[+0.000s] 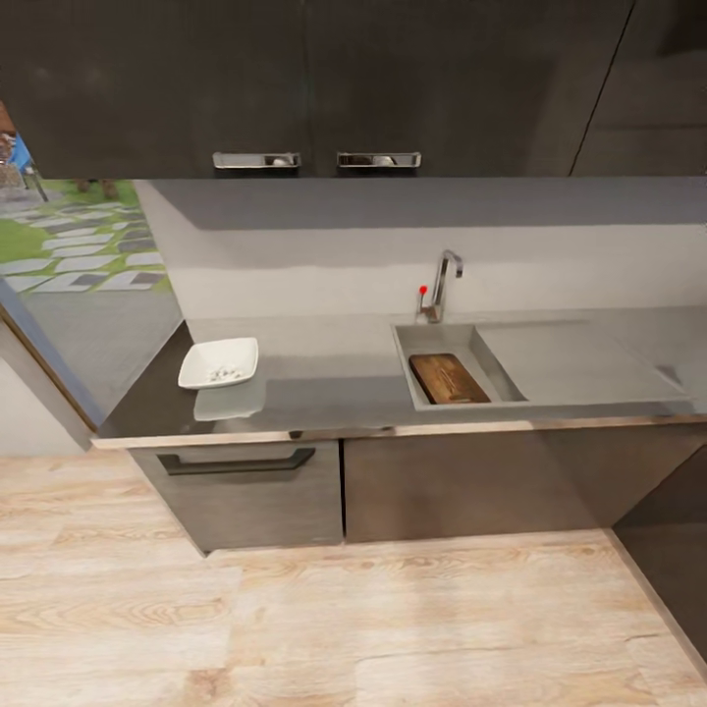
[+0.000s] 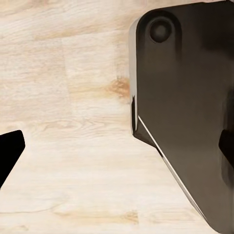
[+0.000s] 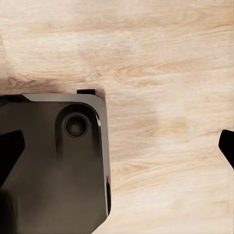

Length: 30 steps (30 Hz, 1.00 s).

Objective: In the kitchen, take the Vidalia onion out of the sink, dice it on the chopping board with the paring knife, put the diced onion into the bowl on the countertop, then place both the paring knife and the chopping board into the sink.

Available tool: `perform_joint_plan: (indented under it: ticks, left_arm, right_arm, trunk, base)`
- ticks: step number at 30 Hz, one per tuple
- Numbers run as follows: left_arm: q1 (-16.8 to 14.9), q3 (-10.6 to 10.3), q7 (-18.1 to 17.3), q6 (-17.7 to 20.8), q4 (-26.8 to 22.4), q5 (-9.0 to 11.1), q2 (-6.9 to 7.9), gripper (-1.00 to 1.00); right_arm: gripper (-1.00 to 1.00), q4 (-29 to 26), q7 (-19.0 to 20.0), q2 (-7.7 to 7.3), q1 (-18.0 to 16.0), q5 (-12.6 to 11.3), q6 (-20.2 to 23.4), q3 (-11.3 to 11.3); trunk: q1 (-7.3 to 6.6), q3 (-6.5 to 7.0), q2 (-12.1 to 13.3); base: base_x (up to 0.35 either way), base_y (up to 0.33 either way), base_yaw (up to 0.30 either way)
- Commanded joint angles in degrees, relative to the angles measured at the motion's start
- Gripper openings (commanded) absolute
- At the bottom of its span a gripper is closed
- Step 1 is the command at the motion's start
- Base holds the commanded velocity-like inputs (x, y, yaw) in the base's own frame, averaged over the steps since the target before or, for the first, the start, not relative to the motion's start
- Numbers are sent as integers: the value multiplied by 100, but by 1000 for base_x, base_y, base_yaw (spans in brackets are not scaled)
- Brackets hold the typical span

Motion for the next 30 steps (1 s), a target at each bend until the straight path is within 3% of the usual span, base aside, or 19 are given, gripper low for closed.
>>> perform_joint_plan:
  ticks: [1, 17, 30]
  left_arm:
    - [-2, -49, 27, -21, 5, 14, -1, 100]
    - [-2, -51, 27, -21, 4, 14, -1, 100]
    - [-2, -47, 27, -21, 4, 14, -1, 100]
  right_arm:
    - [100, 9, -32, 1, -4, 60, -19, -26]
    - [100, 9, -36, 39, -4, 60, -26, -24]
    - [100, 1, -36, 19, -4, 60, -24, -29]
  trunk:
    - [3, 1, -9]
    - [3, 147, -9]
    - [3, 265, -9]
  base:
    - [0, 0, 0]
    - [0, 0, 2]
    - [0, 0, 77]
